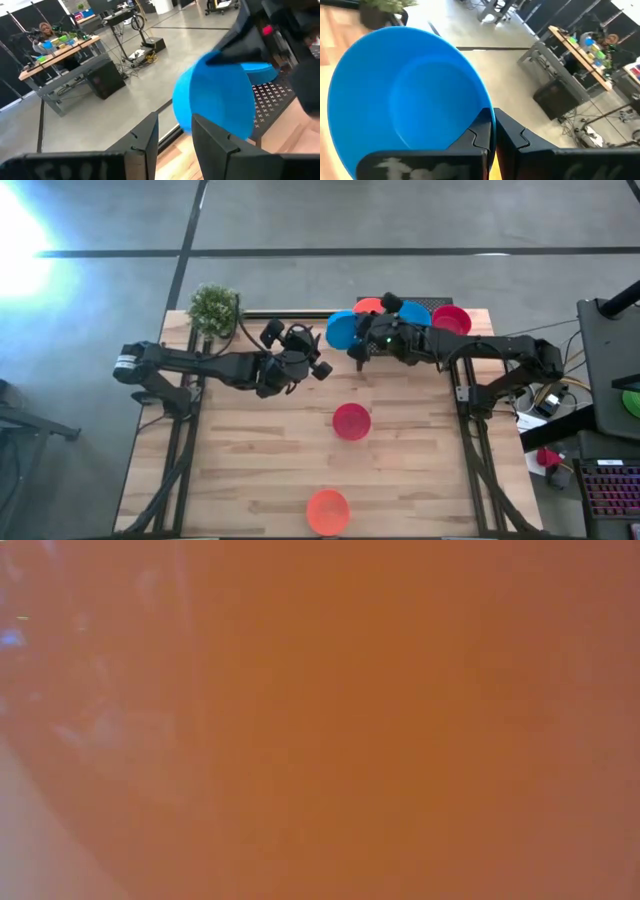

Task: Pick & Place Mini bowls
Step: Stack the blue bowl on top of the stacked blue bowls on the shelf

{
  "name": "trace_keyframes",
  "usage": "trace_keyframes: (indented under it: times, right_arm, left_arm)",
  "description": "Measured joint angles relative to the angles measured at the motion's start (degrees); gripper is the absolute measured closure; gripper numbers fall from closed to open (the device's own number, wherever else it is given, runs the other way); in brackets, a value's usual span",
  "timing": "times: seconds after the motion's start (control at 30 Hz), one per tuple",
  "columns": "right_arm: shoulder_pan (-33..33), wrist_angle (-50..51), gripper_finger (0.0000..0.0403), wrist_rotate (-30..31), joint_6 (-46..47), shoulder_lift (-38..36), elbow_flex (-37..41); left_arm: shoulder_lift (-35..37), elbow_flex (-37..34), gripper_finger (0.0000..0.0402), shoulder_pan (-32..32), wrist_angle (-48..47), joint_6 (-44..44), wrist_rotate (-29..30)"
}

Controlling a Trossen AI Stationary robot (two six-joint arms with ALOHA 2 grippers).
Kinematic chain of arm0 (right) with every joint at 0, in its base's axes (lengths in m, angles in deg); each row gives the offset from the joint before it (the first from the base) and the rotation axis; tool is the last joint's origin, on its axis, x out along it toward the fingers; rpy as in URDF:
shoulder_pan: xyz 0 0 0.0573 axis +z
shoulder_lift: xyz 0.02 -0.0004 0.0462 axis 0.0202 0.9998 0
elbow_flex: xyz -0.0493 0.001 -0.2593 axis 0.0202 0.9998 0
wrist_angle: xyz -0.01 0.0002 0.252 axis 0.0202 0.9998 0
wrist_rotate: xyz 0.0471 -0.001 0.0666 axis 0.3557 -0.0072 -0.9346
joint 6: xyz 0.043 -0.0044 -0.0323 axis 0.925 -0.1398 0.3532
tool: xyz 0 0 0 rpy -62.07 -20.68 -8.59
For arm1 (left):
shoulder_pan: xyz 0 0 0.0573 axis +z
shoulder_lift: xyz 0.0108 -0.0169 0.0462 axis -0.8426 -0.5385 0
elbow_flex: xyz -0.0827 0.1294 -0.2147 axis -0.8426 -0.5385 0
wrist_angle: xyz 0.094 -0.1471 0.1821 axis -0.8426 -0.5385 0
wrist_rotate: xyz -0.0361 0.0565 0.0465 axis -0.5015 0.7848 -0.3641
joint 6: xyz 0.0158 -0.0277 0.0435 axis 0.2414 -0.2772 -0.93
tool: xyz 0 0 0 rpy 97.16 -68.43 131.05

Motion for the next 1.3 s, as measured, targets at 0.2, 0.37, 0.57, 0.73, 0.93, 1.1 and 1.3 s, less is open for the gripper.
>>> trace_keyframes:
  times: [0.2, 0.37, 0.57, 0.73, 0.93, 1.1, 1.3]
  right_arm:
    - [-2.7, 2.6, 0.0395, -0.2, 4.1, -5.9, 0.0]
    - [-9.4, 11.3, 0.0395, -6.6, 14.5, -12.3, -0.7]
    - [-21.3, 23.5, 0.0395, -19.5, 25.6, -16.4, -3.1]
    - [-31.1, 31.3, 0.0394, -28.6, 29.4, -15.8, -4.2]
    - [-38.2, 38.2, 0.0394, -31.0, 29.9, -13.0, -4.2]
    - [-40.6, 38.8, 0.0394, -31.6, 28.5, -11.1, -4.2]
    - [-41.2, 42.4, 0.0394, -32.0, 29.1, -9.8, -4.2]
  left_arm:
    - [0.0, 0.0, 0.0289, 0.0, -0.3, 0.0, -0.2]
    - [0.0, 0.0, 0.0289, 0.0, -0.4, 0.0, -0.3]
    - [0.0, 0.0, 0.0289, 0.0, -0.4, 0.0, -0.3]
    - [0.0, 0.0, 0.0289, 0.0, -0.4, 0.0, -0.4]
    - [0.0, 0.0, 0.0289, 0.0, -0.4, 0.0, -0.4]
    - [0.0, 0.0, 0.0289, 0.0, -0.4, 0.0, -0.4]
    - [0.0, 0.0, 0.0289, 0.1, -0.4, 0.0, -0.4]
